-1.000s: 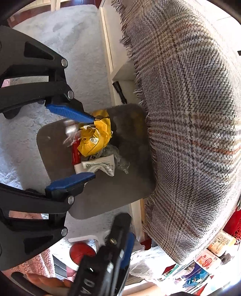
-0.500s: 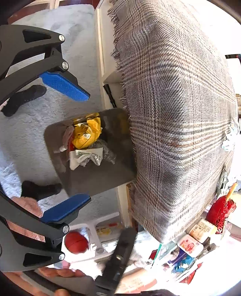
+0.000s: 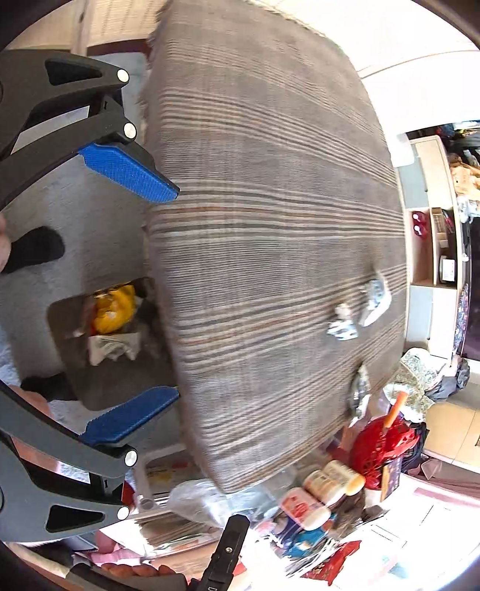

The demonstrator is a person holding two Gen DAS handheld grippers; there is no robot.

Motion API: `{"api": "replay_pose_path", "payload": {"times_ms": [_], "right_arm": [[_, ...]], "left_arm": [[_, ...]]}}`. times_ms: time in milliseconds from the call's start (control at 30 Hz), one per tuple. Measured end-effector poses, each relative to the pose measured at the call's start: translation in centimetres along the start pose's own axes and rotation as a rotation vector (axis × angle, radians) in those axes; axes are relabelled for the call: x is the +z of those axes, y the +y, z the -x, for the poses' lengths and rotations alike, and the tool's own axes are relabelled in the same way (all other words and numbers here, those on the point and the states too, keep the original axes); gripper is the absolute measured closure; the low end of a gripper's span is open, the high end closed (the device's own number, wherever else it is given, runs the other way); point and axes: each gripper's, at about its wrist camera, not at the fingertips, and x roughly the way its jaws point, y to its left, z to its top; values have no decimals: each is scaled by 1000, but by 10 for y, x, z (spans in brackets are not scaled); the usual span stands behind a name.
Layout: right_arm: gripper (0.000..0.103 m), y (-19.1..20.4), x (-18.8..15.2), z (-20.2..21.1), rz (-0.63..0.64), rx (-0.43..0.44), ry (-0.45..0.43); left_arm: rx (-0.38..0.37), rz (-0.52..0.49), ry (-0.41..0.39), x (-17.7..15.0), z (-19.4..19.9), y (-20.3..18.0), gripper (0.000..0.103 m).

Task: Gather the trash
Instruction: 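Grasp the white paper with the left tool while the right tool grasps the silver snack wrapper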

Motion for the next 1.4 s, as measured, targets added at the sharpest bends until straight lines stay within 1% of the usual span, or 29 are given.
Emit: {"api": "replay_pose_path", "payload": {"times_ms": [133, 233, 367, 467, 633, 767, 967, 1033, 1167, 1233, 1333, 1400], "right_arm": [[3, 3, 35, -10, 11, -17, -19], [3, 6, 61, -22, 6, 0, -34], [3, 12, 92, -42, 1, 18, -29], [3, 14, 113, -56, -6, 11, -37], [3, 16, 144, -82, 0, -8, -40], [4, 13, 162, -102, -6, -1, -41], [12, 7, 183, -128, -19, -4, -44], [17, 6, 191, -137, -22, -4, -47], [21, 4, 203, -150, -12, -12, -49], [23, 2, 208, -157, -4, -16, -46], [23, -2, 213, -169, -2, -23, -38], [23, -3, 214, -178, 7, -31, -27]], "left_arm": [[-2, -4, -5, 27, -14, 2, 8], [14, -9, -8, 48, -30, 8, 8], [29, 19, -6, 72, -55, 21, 8], [9, 37, 6, 89, -74, 27, 8], [15, 7, -6, 117, -97, 23, 8], [11, 12, -22, 136, -111, 20, 8], [-7, -20, -52, 158, -124, 5, 8], [11, -30, -71, 169, -127, 1, 8], [50, -35, -109, 197, -135, -1, 8], [57, -30, -119, 209, -141, 1, 9], [75, -16, -129, 227, -151, 6, 10], [65, -8, -122, 236, -160, 8, 11]]}}
